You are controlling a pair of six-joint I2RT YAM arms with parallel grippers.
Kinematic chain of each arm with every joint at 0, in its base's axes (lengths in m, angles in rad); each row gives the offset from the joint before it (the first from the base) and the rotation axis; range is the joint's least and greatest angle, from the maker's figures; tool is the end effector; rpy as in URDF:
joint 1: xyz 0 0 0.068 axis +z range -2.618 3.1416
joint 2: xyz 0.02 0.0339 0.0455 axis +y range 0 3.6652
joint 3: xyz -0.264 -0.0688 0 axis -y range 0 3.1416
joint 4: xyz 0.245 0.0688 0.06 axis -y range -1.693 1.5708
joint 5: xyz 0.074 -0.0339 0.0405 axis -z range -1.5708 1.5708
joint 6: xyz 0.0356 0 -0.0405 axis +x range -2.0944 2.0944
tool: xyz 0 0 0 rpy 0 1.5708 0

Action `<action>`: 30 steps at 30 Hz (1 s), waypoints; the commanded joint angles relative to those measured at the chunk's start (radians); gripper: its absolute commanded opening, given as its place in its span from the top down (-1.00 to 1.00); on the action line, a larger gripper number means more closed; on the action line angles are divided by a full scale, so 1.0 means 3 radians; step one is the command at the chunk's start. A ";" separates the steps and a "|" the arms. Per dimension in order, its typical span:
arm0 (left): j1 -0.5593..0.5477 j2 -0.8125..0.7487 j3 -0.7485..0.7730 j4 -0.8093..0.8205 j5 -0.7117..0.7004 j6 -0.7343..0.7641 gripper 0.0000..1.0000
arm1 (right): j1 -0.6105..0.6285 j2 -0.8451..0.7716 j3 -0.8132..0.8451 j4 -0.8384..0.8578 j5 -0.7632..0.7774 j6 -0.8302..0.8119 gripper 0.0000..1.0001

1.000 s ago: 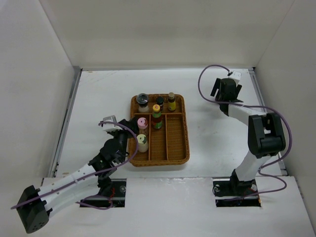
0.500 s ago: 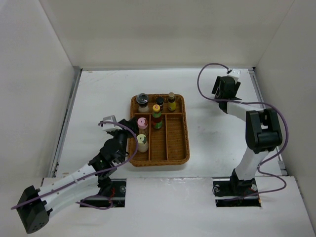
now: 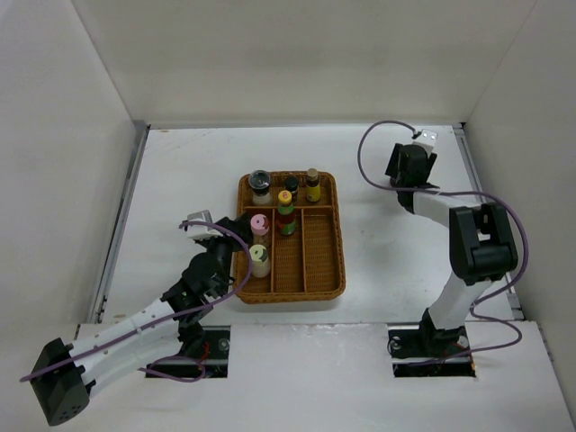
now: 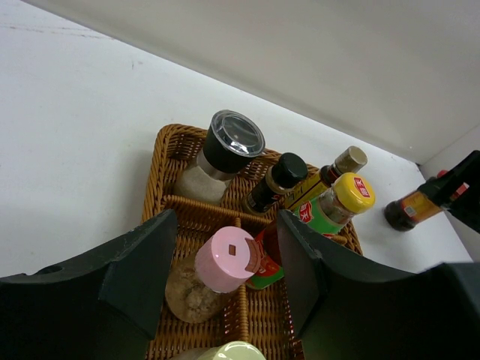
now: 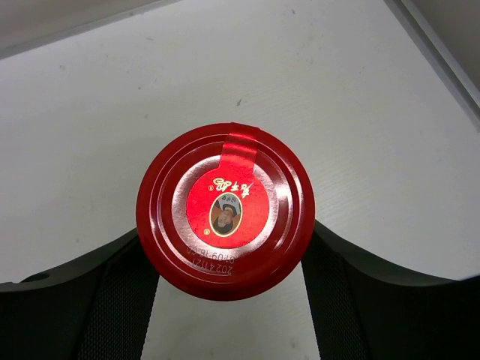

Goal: Organize the condiment bottles

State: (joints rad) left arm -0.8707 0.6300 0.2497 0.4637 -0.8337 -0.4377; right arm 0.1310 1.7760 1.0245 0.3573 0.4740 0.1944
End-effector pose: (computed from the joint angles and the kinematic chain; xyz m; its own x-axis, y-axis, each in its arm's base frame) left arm 0.1194 -0.1008 0.2420 0.0322 -0.4804 -0.8764 0.0578 0.8763 -0.4782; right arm 0.3901 0.0350 0.2079 -0.3153 0.1318 -0.9398 0.3695 0.9292 0.0064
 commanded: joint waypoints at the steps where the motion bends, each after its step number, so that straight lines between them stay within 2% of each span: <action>1: 0.0001 -0.0065 0.0109 0.0086 0.0023 0.0017 -0.09 | 0.0158 -0.0468 -0.0091 0.0389 0.0082 0.0042 -0.13; 13: -0.0035 -0.0172 0.0165 0.0029 -0.0008 0.0068 -0.09 | 0.0726 -0.1445 -0.0434 0.0078 0.0077 0.0124 -0.12; 25: -0.0010 -0.0167 0.0196 0.0029 0.0003 0.0068 -0.09 | 0.2065 -0.2621 -0.0674 -0.0710 0.0138 0.0205 -0.11; 30: 0.0006 -0.0157 0.0206 0.0029 -0.0013 0.0073 -0.09 | 0.2561 -0.2709 -0.0771 -0.0669 0.0169 0.0415 -0.10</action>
State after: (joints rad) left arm -0.8753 0.5854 0.2680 0.4477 -0.8345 -0.4259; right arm 0.8444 0.9901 0.7826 0.0467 0.4934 0.2619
